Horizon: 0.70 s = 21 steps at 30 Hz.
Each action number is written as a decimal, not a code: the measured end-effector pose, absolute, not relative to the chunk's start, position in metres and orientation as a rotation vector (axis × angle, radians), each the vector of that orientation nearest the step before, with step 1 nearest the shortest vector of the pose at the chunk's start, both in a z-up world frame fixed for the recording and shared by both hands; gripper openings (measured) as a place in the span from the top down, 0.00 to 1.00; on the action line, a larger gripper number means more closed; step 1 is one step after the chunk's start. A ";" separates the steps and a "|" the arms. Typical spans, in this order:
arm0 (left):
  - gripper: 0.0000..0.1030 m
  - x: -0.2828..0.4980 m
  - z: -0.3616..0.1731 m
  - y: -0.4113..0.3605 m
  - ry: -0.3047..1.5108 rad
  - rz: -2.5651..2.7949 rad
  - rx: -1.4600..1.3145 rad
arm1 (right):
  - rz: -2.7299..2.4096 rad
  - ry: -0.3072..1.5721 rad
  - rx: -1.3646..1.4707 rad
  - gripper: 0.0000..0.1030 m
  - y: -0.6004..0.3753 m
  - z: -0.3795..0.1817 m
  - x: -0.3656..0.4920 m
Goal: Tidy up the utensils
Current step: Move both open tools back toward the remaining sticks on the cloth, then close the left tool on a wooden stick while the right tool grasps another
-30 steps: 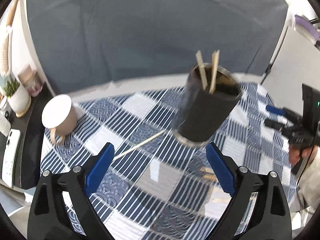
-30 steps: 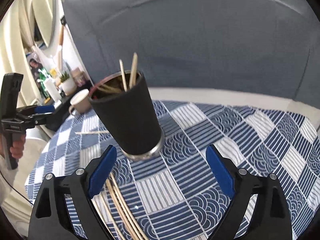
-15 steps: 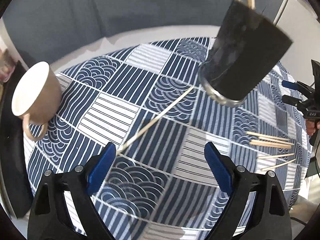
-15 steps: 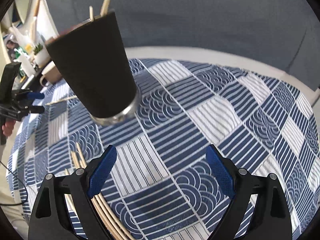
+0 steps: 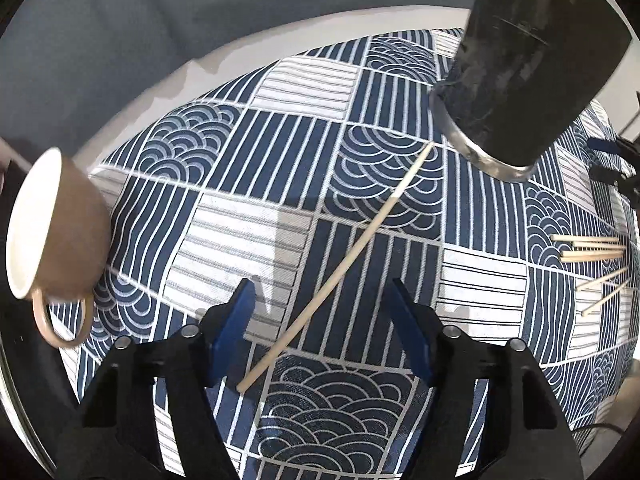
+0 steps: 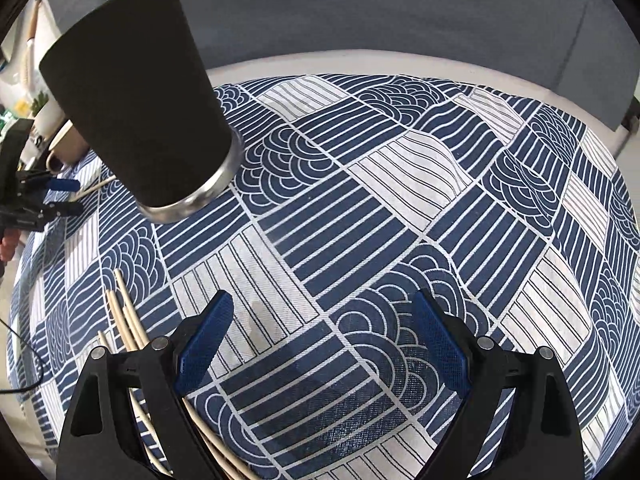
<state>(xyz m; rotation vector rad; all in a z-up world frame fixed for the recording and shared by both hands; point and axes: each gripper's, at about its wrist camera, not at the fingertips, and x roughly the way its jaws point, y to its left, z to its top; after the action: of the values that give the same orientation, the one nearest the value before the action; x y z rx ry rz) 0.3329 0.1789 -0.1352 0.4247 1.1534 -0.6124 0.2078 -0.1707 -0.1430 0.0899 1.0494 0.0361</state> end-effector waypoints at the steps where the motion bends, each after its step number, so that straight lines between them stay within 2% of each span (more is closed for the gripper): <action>1: 0.38 0.334 -0.135 0.178 1.157 -0.612 0.423 | 0.034 1.051 0.092 0.16 -0.171 -0.143 0.208; 2: 0.44 0.333 -0.134 0.178 1.155 -0.616 0.426 | 0.032 1.051 0.092 0.16 -0.170 -0.142 0.209; 3: 0.57 0.332 -0.133 0.176 1.151 -0.630 0.432 | 0.032 1.047 0.094 0.16 -0.170 -0.141 0.208; 5: 0.75 0.329 -0.131 0.173 1.154 -0.653 0.441 | 0.040 1.037 0.103 0.17 -0.169 -0.139 0.208; 6: 0.84 0.328 -0.131 0.171 1.158 -0.659 0.442 | 0.045 1.034 0.106 0.21 -0.168 -0.138 0.209; 7: 0.87 0.326 -0.131 0.170 1.166 -0.662 0.434 | 0.058 1.034 0.113 0.26 -0.167 -0.137 0.209; 9: 0.89 0.325 -0.131 0.170 1.174 -0.644 0.415 | 0.084 1.056 0.120 0.48 -0.163 -0.138 0.213; 10: 0.91 0.324 -0.131 0.170 1.183 -0.635 0.396 | 0.101 1.072 0.118 0.56 -0.161 -0.139 0.214; 11: 0.94 0.323 -0.131 0.171 1.189 -0.624 0.382 | 0.114 1.078 0.112 0.76 -0.158 -0.139 0.215; 12: 0.95 0.322 -0.131 0.172 1.192 -0.614 0.373 | 0.138 1.080 0.100 0.90 -0.155 -0.138 0.216; 15: 0.95 0.312 -0.131 0.179 1.209 -0.582 0.315 | 0.187 1.071 0.081 0.93 -0.148 -0.131 0.214; 21: 0.95 0.280 -0.117 0.194 1.198 -0.528 0.168 | 0.252 1.035 0.052 0.93 -0.148 -0.110 0.207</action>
<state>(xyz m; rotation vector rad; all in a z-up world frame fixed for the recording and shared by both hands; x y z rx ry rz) 0.2796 0.1941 -0.1173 0.1675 1.1982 -0.5277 0.2073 -0.1484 -0.1105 0.0522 1.0349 0.2520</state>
